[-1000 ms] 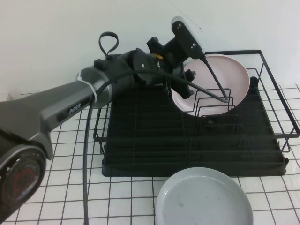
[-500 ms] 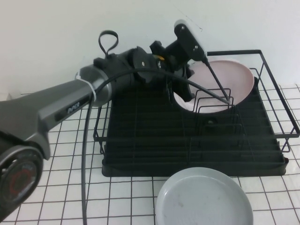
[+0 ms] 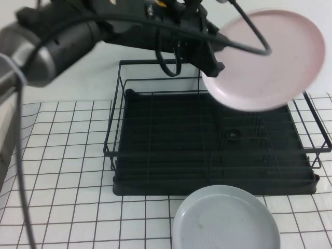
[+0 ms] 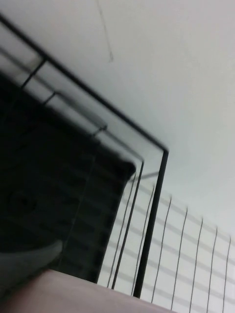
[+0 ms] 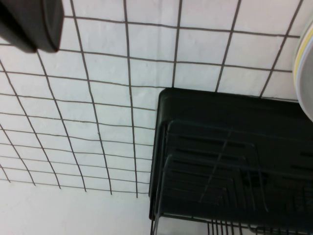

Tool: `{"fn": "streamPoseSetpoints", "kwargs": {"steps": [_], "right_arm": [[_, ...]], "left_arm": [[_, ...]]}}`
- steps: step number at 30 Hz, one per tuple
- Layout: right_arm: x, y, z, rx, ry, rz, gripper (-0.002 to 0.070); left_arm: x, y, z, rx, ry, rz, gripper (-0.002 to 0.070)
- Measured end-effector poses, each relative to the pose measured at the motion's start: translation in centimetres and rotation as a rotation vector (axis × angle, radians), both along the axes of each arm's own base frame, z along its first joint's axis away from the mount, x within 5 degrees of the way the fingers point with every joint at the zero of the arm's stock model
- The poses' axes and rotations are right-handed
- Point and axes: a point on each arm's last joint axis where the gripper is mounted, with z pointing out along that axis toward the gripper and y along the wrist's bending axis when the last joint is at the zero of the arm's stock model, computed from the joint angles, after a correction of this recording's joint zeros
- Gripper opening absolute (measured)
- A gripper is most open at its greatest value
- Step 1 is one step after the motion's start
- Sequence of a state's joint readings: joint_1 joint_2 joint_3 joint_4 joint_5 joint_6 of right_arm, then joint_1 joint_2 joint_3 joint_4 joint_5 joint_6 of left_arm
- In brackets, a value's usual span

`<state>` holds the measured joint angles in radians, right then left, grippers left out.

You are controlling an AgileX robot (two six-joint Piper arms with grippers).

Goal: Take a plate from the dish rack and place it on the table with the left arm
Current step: Place the plate from the table

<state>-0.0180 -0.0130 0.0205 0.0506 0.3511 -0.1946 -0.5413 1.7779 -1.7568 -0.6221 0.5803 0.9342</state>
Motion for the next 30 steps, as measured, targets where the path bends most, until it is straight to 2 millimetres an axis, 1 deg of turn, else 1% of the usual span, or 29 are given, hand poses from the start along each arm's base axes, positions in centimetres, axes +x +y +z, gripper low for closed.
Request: {"fn": "streamPoseSetpoints", "kwargs": {"steps": [3,5,7,9,12,15,18,20,24,30], "right_arm": [[0.0,0.0,0.0,-0.001,0.000,0.000,-0.0004],[0.0,0.0,0.0,-0.002,0.000,0.001,-0.0004],[0.0,0.0,0.0,-0.002,0.000,0.001,-0.0004],[0.0,0.0,0.0,-0.002,0.000,0.001,-0.0004],[0.0,0.0,0.0,-0.002,0.000,0.001,-0.0004],[0.0,0.0,0.0,-0.002,0.000,0.001,-0.0004],[0.0,0.0,0.0,-0.002,0.000,0.001,-0.0004],[0.0,0.0,0.0,-0.002,0.000,0.001,-0.0004],[0.0,0.0,0.0,-0.002,0.000,0.001,-0.0004],[0.0,0.0,0.0,-0.002,0.000,0.001,-0.0004]], "left_arm": [[-2.9,0.8,1.4,0.005,0.178,-0.060,0.0067],[-4.6,1.3,1.7,0.037,0.292,-0.104,0.0067],[-6.1,1.8,1.7,0.098,0.395,-0.161,0.0067],[-7.2,1.9,0.7,0.160,0.500,-0.205,0.0067],[-8.2,1.9,-1.9,0.229,0.614,-0.209,0.0067],[-8.7,1.8,-5.4,0.284,0.700,-0.191,0.0067],[-8.7,2.0,-8.3,0.295,0.737,-0.133,0.0067],[-8.7,2.2,-9.8,0.293,0.740,-0.096,0.0067],[-8.3,2.3,-11.5,0.266,0.712,-0.033,0.0067],[-8.1,2.1,-11.8,0.253,0.695,-0.016,0.0068]]}}
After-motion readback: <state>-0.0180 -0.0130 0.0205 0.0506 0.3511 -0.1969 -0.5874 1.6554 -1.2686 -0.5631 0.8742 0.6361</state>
